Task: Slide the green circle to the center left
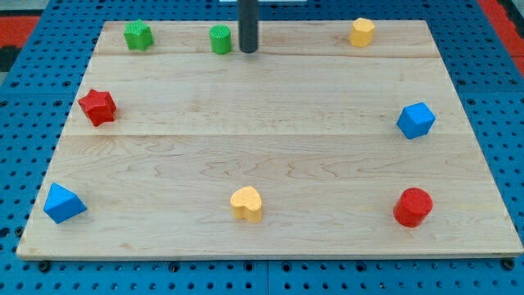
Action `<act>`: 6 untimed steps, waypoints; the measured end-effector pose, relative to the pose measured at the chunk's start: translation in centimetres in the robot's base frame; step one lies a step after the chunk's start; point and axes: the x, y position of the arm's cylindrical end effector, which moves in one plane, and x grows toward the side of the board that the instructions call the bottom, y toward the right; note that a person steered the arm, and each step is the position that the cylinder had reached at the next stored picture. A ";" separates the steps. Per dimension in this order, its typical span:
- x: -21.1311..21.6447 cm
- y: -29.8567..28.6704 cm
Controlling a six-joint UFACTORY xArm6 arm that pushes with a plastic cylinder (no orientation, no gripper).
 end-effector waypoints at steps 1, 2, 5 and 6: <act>-0.8 -4.8; -0.8 -7.8; -6.5 -11.1; -2.4 -17.2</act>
